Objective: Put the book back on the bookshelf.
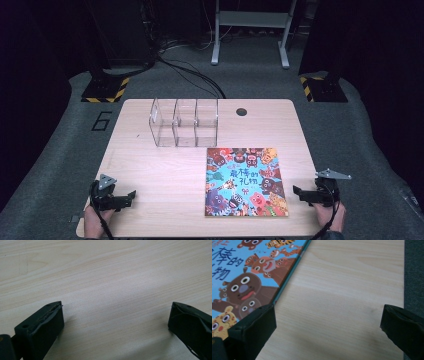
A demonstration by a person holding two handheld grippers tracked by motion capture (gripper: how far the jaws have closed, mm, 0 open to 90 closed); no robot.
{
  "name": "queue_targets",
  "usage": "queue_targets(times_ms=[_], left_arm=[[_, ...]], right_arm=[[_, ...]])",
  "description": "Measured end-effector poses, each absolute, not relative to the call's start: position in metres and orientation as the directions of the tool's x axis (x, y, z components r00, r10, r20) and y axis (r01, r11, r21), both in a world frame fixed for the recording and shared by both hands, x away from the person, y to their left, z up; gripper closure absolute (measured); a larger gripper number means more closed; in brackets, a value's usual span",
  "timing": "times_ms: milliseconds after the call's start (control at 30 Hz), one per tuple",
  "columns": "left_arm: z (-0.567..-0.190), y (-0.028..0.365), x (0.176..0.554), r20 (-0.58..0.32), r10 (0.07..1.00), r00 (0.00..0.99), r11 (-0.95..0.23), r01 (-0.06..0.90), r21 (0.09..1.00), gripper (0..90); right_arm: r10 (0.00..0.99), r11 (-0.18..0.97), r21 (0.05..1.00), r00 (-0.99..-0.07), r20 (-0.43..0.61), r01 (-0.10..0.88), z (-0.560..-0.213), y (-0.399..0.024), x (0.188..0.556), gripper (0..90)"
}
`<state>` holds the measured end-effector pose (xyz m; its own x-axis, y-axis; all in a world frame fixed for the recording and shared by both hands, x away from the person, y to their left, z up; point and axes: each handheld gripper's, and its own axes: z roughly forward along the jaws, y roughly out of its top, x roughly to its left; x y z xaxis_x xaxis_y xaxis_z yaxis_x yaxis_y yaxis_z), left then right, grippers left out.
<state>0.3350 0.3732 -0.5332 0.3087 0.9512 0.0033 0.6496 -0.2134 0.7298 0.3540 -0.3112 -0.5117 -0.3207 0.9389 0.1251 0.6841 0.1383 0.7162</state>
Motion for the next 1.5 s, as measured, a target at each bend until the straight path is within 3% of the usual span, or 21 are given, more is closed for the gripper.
queue_targets(times_ms=[533, 767, 967, 1100, 1500], left_arm=[[-0.533, 0.373, 0.335, 0.003, 0.951, 0.309, -0.214, 0.651, 0.728, 0.2], [-0.533, 0.373, 0.335, 0.005, 0.951, 0.309, -0.215, 0.649, 0.730, 0.3], [-0.533, 0.373, 0.335, 0.003, 0.951, 0.310, -0.215, 0.651, 0.728, 0.3], [-0.533, 0.373, 0.335, 0.003, 0.951, 0.310, -0.214, 0.651, 0.728, 0.3], [-0.533, 0.373, 0.335, 0.003, 0.951, 0.310, -0.215, 0.650, 0.729, 0.3]], right_arm=[[0.892, 0.232, 0.685, -0.432, 0.134, 0.690, -0.488, -0.267, 0.391, 2.7], [0.877, 0.228, 0.656, -0.444, 0.182, 0.719, -0.498, -0.256, 0.412, 17.3], [0.876, 0.257, 0.618, -0.449, 0.175, 0.743, -0.505, -0.249, 0.423, 35.6], [0.864, 0.238, 0.606, -0.450, 0.225, 0.759, -0.506, -0.247, 0.422, 46.1], [0.870, 0.218, 0.626, -0.440, 0.223, 0.748, -0.507, -0.246, 0.418, 48.9]])
